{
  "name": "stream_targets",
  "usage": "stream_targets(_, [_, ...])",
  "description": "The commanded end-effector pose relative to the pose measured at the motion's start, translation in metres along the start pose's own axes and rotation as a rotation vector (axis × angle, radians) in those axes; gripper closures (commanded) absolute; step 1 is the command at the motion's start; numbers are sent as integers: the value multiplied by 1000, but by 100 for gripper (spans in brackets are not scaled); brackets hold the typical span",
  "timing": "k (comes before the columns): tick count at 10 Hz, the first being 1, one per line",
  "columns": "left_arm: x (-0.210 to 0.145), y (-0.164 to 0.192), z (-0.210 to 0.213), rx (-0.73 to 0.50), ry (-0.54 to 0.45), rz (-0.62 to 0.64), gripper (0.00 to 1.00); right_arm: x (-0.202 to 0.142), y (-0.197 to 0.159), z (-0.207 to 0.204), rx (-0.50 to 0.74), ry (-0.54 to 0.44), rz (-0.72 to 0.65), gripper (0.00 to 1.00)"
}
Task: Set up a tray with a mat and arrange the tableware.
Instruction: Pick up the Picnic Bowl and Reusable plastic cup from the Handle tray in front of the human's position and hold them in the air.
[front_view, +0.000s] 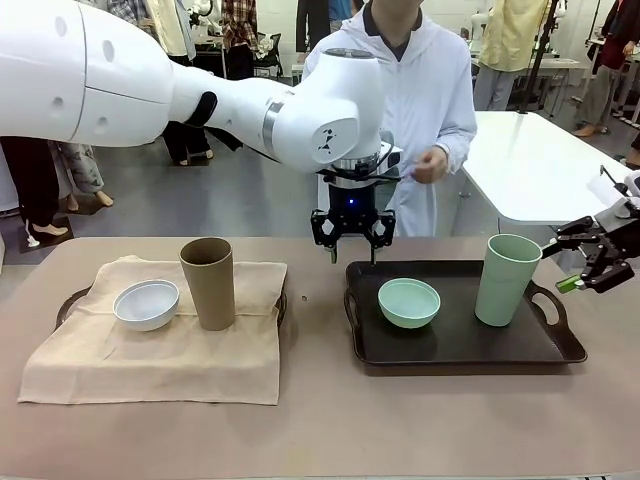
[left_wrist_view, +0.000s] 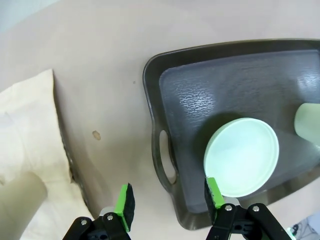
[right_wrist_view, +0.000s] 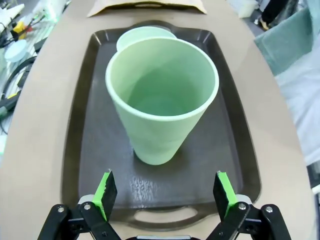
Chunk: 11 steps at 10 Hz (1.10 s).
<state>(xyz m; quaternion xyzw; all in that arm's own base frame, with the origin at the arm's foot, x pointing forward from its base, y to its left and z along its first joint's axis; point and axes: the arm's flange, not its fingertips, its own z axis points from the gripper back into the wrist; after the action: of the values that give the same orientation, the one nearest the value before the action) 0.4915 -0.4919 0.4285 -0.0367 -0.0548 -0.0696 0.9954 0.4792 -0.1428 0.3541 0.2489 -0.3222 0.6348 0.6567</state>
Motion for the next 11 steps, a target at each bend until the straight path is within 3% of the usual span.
stream_targets(1, [-4, 4, -14, -27, 11, -26, 26, 4, -8, -11, -27, 2, 19, 0])
stream_targets(5, [-3, -11, -35, -40, 41, -37, 26, 14, -23, -31, -4, -18, 77, 0])
stream_targets(11, [15, -23, -46, -37, 23, 7, 26, 7, -43, -47, 12, -83, 5, 0])
